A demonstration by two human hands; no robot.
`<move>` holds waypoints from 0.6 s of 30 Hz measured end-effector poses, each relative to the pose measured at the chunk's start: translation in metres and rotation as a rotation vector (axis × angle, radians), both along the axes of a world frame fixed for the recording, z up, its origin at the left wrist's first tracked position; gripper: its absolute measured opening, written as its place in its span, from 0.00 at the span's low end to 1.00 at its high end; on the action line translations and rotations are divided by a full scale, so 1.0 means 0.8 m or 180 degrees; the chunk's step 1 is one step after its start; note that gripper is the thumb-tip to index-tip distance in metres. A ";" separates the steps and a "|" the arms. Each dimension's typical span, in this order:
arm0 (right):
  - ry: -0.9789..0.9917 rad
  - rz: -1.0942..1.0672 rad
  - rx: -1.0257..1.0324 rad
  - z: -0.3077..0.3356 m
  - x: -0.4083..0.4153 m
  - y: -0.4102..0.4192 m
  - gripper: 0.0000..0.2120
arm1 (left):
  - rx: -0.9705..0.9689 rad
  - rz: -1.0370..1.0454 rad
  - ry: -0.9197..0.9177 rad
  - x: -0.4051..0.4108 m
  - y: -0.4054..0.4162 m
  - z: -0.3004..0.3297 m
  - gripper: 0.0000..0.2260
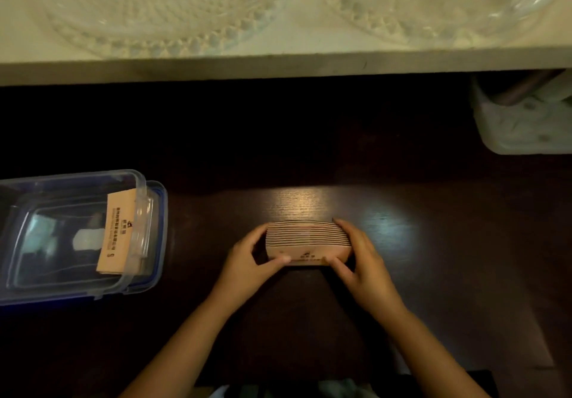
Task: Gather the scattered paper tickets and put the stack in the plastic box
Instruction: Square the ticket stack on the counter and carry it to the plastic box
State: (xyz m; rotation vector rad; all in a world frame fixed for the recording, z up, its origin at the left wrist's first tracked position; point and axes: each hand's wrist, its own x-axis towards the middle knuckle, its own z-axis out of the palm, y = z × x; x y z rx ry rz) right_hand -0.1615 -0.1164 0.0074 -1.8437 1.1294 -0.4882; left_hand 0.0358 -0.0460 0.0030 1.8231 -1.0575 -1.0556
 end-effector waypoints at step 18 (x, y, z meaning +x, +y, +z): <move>-0.0588 0.1274 0.1959 0.143 0.052 -0.045 0.09 | -0.0273 0.1392 0.1880 -0.018 0.021 0.161 0.15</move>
